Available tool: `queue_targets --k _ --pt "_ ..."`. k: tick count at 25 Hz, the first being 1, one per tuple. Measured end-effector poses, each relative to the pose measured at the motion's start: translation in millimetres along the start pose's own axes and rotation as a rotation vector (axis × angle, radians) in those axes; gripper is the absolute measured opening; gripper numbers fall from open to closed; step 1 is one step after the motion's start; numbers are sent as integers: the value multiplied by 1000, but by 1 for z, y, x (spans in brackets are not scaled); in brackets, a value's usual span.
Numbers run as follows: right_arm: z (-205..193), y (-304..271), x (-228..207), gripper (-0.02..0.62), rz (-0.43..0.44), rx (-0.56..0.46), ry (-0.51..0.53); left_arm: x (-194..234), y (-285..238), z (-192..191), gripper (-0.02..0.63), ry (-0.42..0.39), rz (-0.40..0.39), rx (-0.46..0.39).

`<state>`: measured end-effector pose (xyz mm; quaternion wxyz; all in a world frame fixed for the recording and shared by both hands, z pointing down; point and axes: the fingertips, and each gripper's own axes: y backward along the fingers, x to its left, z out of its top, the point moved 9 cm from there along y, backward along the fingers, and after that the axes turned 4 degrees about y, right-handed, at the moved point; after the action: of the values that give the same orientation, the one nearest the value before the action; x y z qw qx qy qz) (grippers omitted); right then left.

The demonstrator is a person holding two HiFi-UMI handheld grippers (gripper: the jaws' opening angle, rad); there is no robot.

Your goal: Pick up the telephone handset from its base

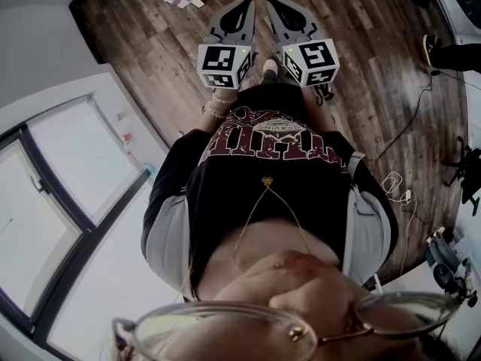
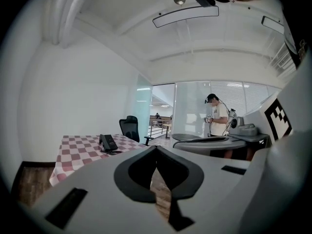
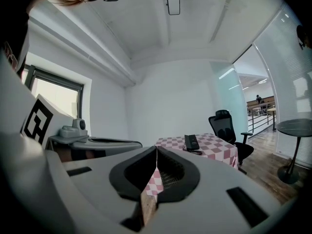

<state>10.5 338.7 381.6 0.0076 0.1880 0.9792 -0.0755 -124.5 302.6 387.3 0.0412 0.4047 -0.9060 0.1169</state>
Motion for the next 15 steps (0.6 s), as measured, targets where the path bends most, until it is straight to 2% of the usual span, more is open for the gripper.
queue_targets --k 9,15 --pt "3 -11 -45 20 56 3 11 -7 -40 6 0 13 59 -15" --pt "1 -18 -61 20 72 -5 -17 -6 -53 3 0 26 64 4"
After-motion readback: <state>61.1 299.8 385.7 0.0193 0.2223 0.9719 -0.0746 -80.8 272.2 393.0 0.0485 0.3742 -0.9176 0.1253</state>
